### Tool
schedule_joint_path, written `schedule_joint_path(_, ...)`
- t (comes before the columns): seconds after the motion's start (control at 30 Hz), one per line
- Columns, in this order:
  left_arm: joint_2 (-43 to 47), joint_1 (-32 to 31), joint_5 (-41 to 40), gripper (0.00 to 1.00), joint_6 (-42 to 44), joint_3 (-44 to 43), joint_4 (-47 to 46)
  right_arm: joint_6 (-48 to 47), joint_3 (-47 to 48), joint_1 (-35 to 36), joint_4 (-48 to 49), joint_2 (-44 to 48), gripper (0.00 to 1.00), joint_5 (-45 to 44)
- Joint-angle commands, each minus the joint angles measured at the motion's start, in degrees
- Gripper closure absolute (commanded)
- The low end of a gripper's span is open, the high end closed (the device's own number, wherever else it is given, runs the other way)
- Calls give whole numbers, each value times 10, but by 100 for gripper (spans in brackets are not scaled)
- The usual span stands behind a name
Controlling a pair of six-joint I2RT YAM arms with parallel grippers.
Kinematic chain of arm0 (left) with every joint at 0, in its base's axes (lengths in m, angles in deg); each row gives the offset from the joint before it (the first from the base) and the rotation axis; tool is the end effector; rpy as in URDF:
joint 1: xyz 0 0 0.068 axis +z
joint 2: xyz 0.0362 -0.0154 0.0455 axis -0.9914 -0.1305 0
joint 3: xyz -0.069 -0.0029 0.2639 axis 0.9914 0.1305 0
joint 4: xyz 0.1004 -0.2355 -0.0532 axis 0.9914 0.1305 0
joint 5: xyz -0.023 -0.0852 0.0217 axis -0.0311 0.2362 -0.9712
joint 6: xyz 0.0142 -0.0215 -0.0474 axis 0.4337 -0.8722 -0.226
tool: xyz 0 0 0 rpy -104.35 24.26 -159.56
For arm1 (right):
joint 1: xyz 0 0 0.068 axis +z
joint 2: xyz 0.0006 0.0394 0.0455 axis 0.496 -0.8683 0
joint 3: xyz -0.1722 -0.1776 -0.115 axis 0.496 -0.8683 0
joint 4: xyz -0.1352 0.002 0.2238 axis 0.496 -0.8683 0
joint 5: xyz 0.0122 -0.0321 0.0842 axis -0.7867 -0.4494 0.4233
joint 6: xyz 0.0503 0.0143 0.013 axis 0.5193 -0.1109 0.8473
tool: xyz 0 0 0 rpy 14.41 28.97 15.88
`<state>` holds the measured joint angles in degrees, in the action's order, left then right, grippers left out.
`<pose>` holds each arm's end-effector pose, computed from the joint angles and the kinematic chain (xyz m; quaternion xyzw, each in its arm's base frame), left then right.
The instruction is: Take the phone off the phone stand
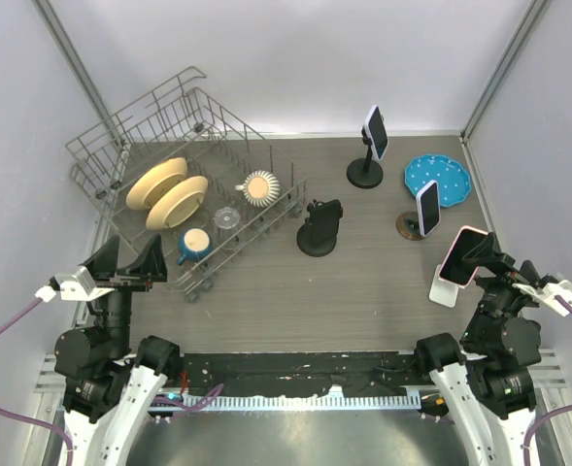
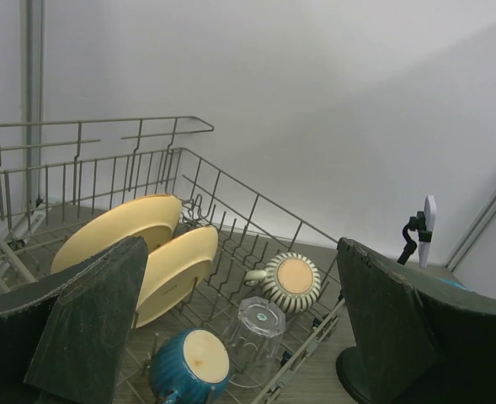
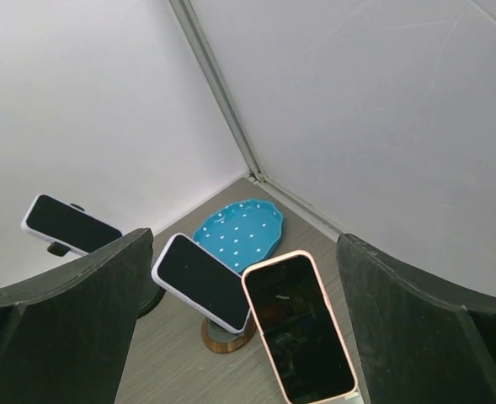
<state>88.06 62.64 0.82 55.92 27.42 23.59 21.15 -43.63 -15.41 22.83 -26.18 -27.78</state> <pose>0.0248 0.0025 0.3477 -0.0978 0.5497 -0.1567 0.8147 0.0248 -0.0211 0.3317 0.3032 0.5530 -0.0928 0.7705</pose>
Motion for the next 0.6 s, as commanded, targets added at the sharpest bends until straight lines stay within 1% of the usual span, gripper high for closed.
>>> schedule_joint_path(0.0,31,3,20,0,-10,-3,-7,35,29,-4,-3,2,4,38)
schedule_joint_path(0.03,31,3,22,0,-11,-3,-6,33,30,-3,-3,2,4,90)
schedule_joint_path(0.1,31,3,28,0,-12,-2,-5,23,30,-2,6,1,4,146)
schedule_joint_path(0.13,31,3,31,0,-12,-3,-5,26,33,-3,4,-15,4,188)
schedule_joint_path(0.2,31,3,39,0,-14,-3,-1,38,50,-3,-8,-40,4,230)
schedule_joint_path(0.23,31,3,42,0,-14,-4,1,42,59,-3,-23,-78,4,249)
schedule_joint_path(0.27,31,3,44,0,-15,-4,5,45,69,-3,-32,-96,4,282)
schedule_joint_path(0.4,31,3,56,0,-18,-5,16,81,125,-3,-71,-199,3,330)
schedule_joint_path(0.43,31,3,59,0,-19,-7,19,78,129,-3,-74,-217,3,352)
schedule_joint_path(0.47,31,2,63,0,-20,-7,25,76,133,-3,-74,-254,3,397)
schedule_joint_path(0.53,31,2,71,0,-22,-11,37,88,143,-2,-73,-289,3,433)
schedule_joint_path(0.57,31,2,72,0,-22,-11,41,94,147,-3,-73,-321,3,445)
